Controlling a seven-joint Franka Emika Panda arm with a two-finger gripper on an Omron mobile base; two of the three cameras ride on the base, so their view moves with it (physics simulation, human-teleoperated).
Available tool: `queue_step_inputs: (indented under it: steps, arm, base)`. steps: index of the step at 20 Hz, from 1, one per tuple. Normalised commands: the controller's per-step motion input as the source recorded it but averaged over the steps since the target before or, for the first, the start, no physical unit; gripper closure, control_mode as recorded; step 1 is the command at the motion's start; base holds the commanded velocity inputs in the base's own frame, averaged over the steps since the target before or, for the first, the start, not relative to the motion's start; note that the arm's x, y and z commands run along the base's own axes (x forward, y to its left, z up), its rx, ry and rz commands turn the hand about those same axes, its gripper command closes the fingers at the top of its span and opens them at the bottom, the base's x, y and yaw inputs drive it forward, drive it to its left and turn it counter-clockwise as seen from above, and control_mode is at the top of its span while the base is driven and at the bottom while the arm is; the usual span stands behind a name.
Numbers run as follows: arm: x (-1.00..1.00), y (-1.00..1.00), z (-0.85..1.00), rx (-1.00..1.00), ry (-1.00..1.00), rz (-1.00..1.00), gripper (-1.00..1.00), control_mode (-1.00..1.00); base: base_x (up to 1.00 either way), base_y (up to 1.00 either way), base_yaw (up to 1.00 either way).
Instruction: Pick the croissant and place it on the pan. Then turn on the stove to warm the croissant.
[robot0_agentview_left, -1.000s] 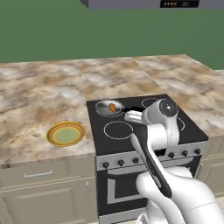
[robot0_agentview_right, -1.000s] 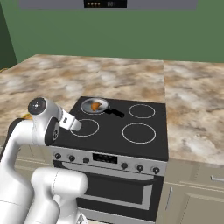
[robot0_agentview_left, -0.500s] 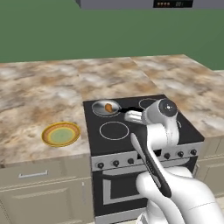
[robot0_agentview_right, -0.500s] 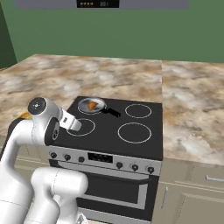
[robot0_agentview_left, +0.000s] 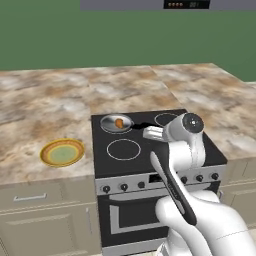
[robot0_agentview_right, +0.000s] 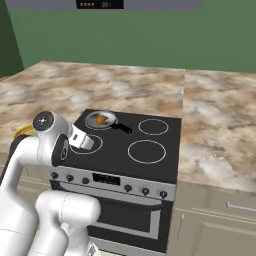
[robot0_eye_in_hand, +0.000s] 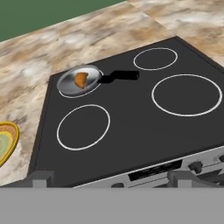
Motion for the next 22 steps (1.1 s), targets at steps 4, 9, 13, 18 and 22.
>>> queue_step_inputs:
  steps: [4,9,13,18,22]
  arm:
    - [0.0,0.0,0.0,0.0,0.0,0.0,-1.0,1.0]
    - [0.0,0.0,0.0,0.0,0.0,0.0,-1.0,1.0]
    - [0.0,0.0,0.0,0.0,0.0,0.0,-1.0,1.0]
    - [0.0,0.0,0.0,0.0,-0.03,0.01,-1.0,-1.0]
    - [0.0,0.08,0.0,-0.01,-0.12,0.04,-1.0,-1.0]
  base:
    - [0.0,-0.11,0.07]
    - [0.0,-0.01,0.05]
    - [0.0,0.0,0.02]
    - [0.0,0.0,0.01]
    - [0.0,0.0,0.0]
